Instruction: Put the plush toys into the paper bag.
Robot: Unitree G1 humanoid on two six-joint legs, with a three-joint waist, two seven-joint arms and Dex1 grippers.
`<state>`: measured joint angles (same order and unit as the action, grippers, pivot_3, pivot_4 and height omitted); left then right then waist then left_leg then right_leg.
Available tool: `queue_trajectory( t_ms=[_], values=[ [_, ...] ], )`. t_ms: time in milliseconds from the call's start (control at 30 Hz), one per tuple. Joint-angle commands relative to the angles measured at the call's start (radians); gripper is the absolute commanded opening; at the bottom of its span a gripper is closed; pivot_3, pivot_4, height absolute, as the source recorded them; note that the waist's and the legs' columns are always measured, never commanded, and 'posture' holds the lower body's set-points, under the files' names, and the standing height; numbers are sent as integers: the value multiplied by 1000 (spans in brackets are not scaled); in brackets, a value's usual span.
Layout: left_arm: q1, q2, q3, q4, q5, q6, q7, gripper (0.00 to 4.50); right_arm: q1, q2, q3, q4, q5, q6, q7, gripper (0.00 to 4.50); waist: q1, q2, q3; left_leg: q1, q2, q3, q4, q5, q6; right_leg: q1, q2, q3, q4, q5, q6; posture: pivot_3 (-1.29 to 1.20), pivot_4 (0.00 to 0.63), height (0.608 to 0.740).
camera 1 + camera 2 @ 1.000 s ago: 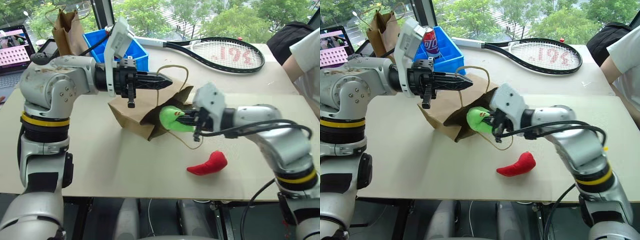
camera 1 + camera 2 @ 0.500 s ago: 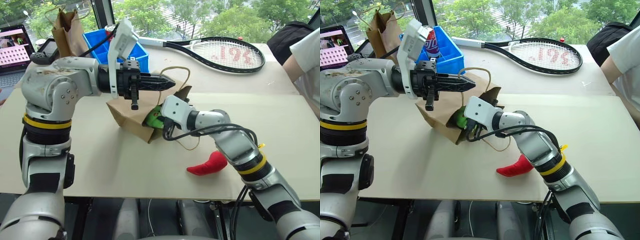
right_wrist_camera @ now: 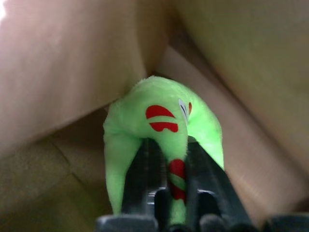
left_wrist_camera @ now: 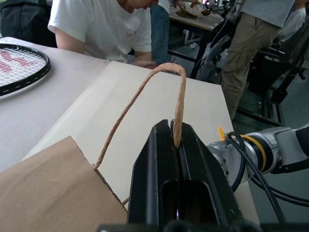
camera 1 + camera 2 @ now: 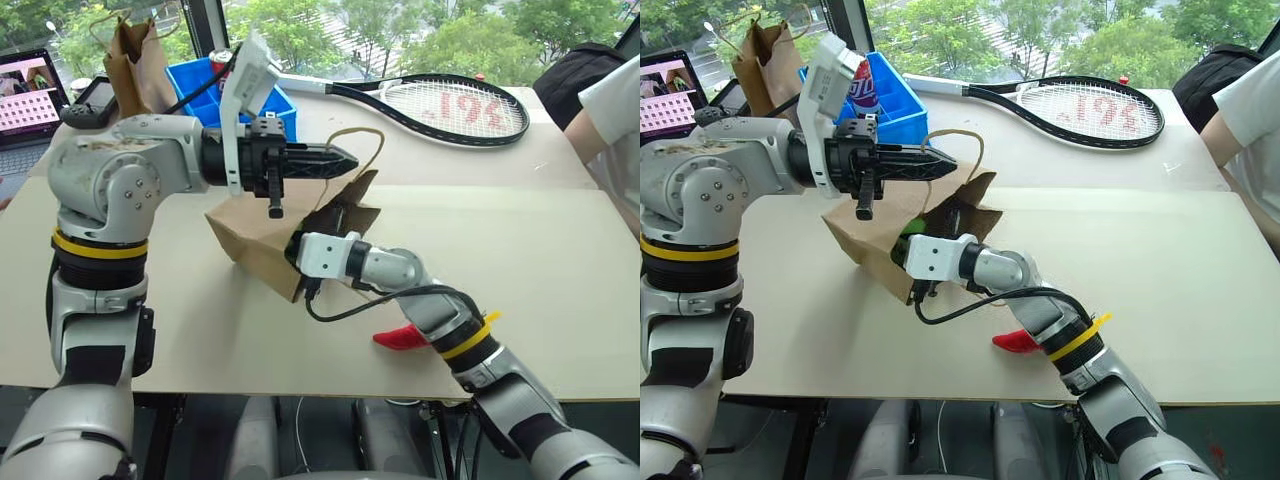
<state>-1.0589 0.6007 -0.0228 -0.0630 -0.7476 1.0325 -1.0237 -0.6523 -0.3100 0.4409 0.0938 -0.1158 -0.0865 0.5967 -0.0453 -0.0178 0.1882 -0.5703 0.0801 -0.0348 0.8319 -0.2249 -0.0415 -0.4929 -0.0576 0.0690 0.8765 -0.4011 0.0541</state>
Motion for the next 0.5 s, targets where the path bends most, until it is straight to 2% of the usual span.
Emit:
queue_trajectory(
  t_ms=[33,233,367,500],
  values=[
    [6,20,12,-19,10,-21,1,0,40,-29,-109,-137,108,103,46,2416,0,0,0,0,0,0,0,0,0,0,0,0,0,0,0,0,150,660],
    [23,34,-8,-11,35,-43,-16,0,121,-124,-220,-359,261,350,142,4443,1,0,0,0,0,0,1,0,0,0,0,0,1,0,0,0,150,660],
    [22,35,-13,1,46,-54,-24,0,196,-225,-316,-535,437,574,210,4476,2,0,0,0,0,0,0,0,0,1,0,0,0,0,0,0,150,660],
    [23,34,-17,8,51,-61,-31,0,272,-346,-533,-655,654,765,243,4476,3,0,0,0,0,-1,0,0,0,1,0,0,-1,0,0,0,150,660]
  ],
)
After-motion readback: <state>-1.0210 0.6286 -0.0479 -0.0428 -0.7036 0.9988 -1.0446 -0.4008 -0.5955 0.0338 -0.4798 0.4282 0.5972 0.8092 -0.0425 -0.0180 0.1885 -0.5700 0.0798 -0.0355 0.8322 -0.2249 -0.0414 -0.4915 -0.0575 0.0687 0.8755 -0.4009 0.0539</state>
